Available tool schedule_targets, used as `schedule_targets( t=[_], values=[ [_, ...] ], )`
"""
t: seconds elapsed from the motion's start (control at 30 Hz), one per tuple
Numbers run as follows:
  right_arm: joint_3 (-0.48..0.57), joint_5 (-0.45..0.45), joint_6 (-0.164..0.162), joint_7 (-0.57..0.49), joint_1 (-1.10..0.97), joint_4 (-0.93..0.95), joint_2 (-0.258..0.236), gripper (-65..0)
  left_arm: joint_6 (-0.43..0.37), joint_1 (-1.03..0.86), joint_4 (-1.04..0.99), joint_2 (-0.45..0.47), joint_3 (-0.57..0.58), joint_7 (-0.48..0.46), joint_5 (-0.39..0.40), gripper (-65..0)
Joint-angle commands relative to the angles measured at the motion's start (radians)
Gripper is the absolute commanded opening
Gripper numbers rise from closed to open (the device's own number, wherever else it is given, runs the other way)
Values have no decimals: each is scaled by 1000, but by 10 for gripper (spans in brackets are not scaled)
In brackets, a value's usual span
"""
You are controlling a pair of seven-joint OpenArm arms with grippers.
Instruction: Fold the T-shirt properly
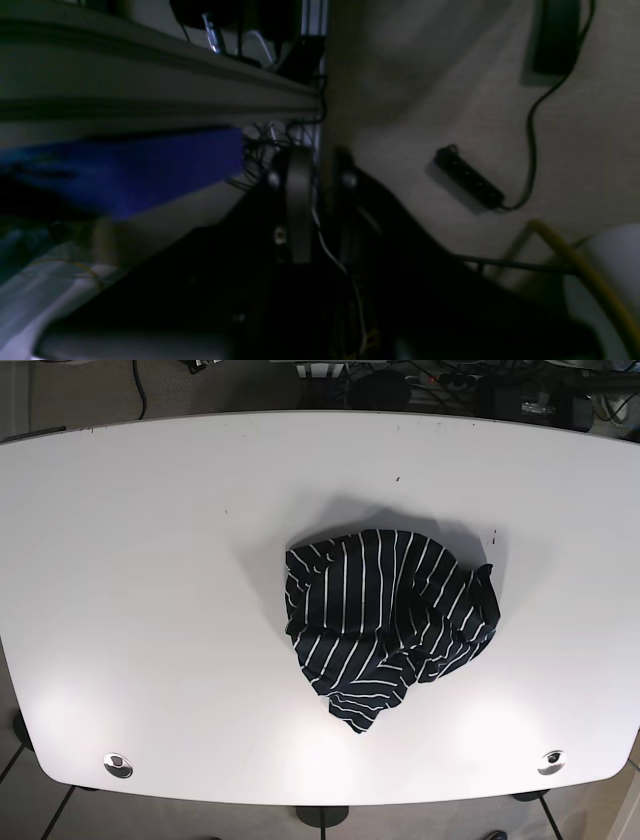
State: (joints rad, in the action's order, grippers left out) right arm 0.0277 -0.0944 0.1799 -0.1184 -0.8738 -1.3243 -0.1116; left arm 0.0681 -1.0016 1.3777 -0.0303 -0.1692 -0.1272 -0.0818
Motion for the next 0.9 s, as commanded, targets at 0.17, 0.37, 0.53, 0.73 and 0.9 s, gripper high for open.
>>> schedule_targets(
  t=[0.17,0.37,0.53,0.73,0.9],
  values=[
    [-44,-6,5,-13,-215,-298,-33,-582,3,-256,388,-13,0,-16,1,-264],
    [-144,-8,7,-13,-302,-555,-43,-583,3,-307,615,-16,-16,-16,1,-264],
    [-162,-6,7,-13,-213,-621,-43,-583,3,-257,622,-15,-16,-18,3,-261],
    [-165,-5,14,-13,-38,-622,-40,-580,0,-101,622,-16,-19,-18,3,-260],
    [-165,0,14,-11,104,-621,-40,-577,0,8,619,-18,-30,-18,3,-237]
  ],
)
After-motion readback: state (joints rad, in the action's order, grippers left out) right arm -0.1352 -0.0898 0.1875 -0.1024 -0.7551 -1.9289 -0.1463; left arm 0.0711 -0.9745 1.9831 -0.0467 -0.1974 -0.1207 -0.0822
